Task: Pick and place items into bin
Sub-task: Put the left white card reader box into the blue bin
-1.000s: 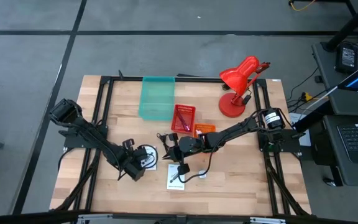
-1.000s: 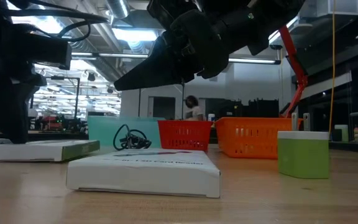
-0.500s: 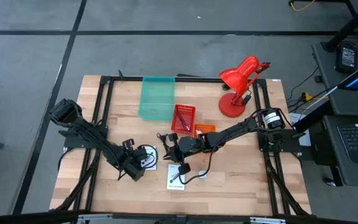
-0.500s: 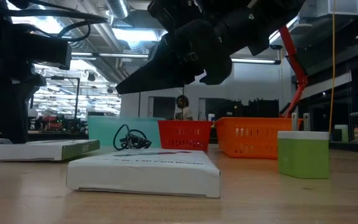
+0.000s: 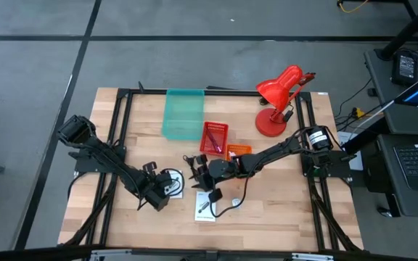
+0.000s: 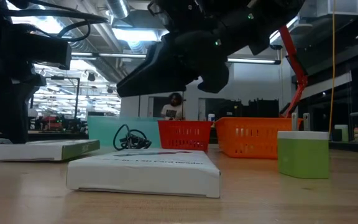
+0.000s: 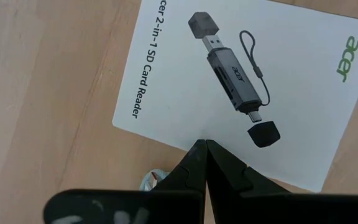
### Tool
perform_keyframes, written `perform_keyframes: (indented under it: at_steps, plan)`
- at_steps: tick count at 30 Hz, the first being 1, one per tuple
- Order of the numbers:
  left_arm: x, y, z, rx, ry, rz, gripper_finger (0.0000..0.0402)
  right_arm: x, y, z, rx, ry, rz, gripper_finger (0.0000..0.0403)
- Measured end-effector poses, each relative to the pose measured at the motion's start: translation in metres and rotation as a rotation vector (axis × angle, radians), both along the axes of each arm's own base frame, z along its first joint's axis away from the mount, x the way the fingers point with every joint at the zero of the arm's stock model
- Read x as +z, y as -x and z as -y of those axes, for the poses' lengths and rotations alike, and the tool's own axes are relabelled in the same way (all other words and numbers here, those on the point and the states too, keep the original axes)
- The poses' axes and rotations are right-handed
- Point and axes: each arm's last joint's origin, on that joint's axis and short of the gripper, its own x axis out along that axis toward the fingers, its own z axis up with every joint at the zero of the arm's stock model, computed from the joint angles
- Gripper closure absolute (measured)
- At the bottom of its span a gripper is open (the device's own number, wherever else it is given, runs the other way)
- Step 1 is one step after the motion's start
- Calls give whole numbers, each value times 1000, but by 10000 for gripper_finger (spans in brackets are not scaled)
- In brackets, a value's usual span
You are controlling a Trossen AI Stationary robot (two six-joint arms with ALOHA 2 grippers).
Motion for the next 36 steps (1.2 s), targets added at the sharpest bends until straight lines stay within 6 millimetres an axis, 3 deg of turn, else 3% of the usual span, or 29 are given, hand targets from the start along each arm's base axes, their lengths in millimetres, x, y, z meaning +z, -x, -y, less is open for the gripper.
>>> perform_keyframes:
  at_steps: [6,12,17,36]
  plan:
    - [0,0,0,0,-4,3,400,-1,-14,-4,4,19,-9,259]
    - [0,0,0,0,-5,5,400,-26,-40,-7,-47,168,-205,259]
    - [0,1,1,-8,-19,11,400,-25,-57,-9,-54,248,-246,259]
    - [-1,2,4,14,-18,33,400,-19,-57,-25,91,396,-250,259]
